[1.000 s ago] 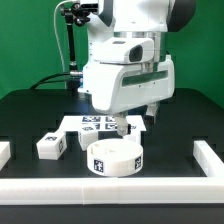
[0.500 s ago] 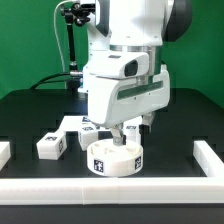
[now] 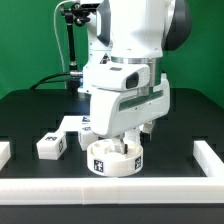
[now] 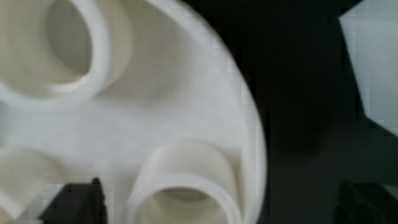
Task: Assemble stool
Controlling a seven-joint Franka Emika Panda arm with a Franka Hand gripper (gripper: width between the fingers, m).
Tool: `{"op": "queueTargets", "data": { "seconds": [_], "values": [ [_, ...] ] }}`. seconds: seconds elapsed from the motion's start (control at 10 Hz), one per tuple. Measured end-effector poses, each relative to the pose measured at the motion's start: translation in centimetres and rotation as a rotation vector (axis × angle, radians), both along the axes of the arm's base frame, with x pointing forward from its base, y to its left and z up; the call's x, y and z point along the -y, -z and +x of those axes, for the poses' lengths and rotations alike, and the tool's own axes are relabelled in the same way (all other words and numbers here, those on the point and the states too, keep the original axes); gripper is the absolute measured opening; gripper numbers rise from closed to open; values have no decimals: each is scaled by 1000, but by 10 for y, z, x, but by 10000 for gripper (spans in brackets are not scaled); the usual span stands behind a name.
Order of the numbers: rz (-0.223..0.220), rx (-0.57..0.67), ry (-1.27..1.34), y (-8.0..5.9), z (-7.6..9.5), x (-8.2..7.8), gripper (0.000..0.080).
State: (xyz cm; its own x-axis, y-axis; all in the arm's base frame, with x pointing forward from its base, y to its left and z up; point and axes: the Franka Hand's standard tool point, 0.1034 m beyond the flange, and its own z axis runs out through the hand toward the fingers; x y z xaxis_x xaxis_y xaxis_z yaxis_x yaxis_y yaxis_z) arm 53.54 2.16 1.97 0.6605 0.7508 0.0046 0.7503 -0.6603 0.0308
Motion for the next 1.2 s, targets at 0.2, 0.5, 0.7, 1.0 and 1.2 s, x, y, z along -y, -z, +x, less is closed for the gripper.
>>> {"op": "queueTargets", "data": {
  "seconds": [0.2,0.5,0.7,1.0,1.2],
  "values": [
    [0,-4,1,2,-1,1,649],
    [0,-7,1,4,-2,2,608],
    [-1,-8,0,4,-2,2,327],
    [-1,-8,0,4,-2,2,327],
    [-1,-8,0,4,-2,2,327]
  ]
}}
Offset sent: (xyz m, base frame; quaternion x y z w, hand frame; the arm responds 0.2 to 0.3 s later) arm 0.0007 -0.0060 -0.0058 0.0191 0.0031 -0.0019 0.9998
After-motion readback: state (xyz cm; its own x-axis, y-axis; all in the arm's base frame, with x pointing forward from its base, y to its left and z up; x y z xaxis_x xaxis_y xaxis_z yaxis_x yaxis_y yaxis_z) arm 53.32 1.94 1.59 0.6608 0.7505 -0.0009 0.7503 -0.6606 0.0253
